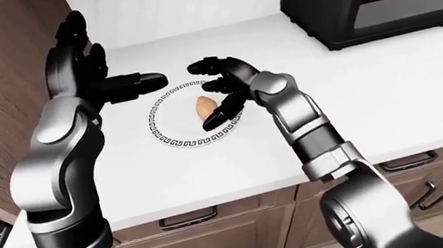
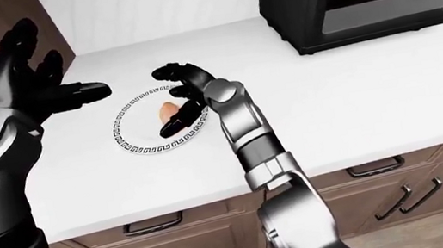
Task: Place the sweet potato on the rack of the oven.
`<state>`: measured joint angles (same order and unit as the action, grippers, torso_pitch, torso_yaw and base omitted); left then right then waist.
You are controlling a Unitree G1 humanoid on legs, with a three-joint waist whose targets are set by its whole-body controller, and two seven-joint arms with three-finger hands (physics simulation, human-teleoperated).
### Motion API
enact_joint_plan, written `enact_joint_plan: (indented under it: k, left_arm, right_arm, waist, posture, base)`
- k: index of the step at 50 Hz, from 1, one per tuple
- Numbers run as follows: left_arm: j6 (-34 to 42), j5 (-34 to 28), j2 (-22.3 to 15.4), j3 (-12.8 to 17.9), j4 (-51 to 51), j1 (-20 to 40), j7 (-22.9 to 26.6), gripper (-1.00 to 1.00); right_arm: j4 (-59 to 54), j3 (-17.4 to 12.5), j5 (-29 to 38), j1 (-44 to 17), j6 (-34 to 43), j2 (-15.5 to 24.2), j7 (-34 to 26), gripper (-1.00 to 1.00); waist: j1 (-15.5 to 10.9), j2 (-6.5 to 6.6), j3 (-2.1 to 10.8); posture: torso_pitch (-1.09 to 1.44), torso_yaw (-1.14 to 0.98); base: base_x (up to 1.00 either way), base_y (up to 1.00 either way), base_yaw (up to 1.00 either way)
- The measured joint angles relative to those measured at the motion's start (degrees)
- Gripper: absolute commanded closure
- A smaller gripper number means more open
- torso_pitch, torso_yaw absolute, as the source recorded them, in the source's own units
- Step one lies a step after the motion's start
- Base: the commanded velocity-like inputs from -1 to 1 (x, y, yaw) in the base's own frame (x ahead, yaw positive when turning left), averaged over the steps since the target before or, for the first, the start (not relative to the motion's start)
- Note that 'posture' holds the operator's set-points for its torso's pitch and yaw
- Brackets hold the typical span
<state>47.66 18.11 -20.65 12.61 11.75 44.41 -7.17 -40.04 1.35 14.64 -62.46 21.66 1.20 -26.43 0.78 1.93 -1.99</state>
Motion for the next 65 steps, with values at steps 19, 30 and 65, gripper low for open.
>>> enact_joint_plan:
  k: [19, 30, 65]
  left_arm:
    - [-0.23, -0.13, 0.04, -0.02, -0.41, 0.10, 0.15, -1.00]
    - [-0.24, -0.09, 0.01, 0.06, -0.34, 0.12, 0.13, -1.00]
    - [-0.29, -0.04, 0.06, 0.00, -0.40, 0.15, 0.10, -1.00]
  right_arm:
    - [-8.37, -0.30, -1.03, -2.77, -5.18, -0.64, 2.99, -0.65]
    - [-10.64, 0.14, 0.04, -3.43, -6.56, -0.90, 3.20, -0.65]
    - [-10.28, 0.56, 3.44, -2.15, -10.04, -1.94, 5.52, -0.34]
  waist:
    - [0.04, 0.07, 0.07]
    - [0.01, 0.11, 0.01]
    - [0.06, 0.13, 0.20]
  posture:
    - [0.00, 0.00]
    - [0.00, 0.00]
    - [0.00, 0.00]
  base:
    - [0.00, 0.00, 0.00]
    - [0.00, 0.00, 0.00]
    - [0.00, 0.00, 0.00]
